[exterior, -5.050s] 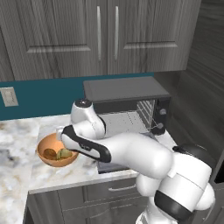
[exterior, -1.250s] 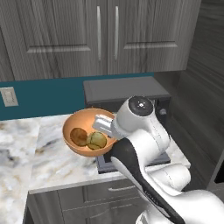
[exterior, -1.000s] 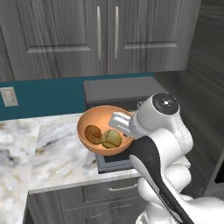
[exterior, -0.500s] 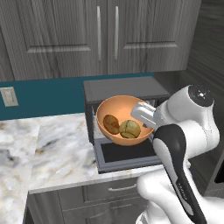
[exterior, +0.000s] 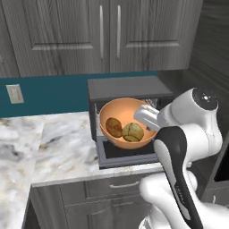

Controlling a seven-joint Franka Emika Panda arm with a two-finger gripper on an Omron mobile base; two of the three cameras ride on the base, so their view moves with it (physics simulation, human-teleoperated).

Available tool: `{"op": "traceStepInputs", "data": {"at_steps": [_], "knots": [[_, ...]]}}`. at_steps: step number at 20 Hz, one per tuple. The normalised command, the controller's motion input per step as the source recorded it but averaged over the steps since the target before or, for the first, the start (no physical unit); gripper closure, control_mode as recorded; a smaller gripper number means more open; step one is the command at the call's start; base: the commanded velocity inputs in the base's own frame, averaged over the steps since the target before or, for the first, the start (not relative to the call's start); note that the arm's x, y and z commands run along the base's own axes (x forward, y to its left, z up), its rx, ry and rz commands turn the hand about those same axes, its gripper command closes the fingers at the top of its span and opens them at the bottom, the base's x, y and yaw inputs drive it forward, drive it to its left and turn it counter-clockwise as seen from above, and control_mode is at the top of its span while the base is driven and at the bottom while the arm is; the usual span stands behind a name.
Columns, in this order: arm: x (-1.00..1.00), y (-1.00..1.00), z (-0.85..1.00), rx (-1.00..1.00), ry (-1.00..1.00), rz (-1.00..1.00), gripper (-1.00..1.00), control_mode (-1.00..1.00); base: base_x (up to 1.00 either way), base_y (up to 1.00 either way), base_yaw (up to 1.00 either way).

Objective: Pick up the heated bread from the toaster oven and place it in the bowl. Then move the bread bowl to the dining counter.

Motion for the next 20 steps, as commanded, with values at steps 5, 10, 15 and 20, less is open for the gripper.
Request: {"op": "traceStepInputs", "data": {"at_steps": [5, 10, 15, 20], "knots": [[0.00, 0.00, 0.00, 0.00, 0.00, 0.00, 1.00, 1.00, -0.92, -0.71, 0.54], [0.00, 0.00, 0.00, 0.00, 0.00, 0.00, 1.00, 1.00, -0.77, -0.48, 0.89], [0.00, 0.00, 0.00, 0.00, 0.00, 0.00, 1.00, 1.00, -0.35, -0.25, 1.00], [0.00, 0.00, 0.00, 0.00, 0.00, 0.00, 1.00, 1.00, -0.11, -0.10, 1.00]]}}
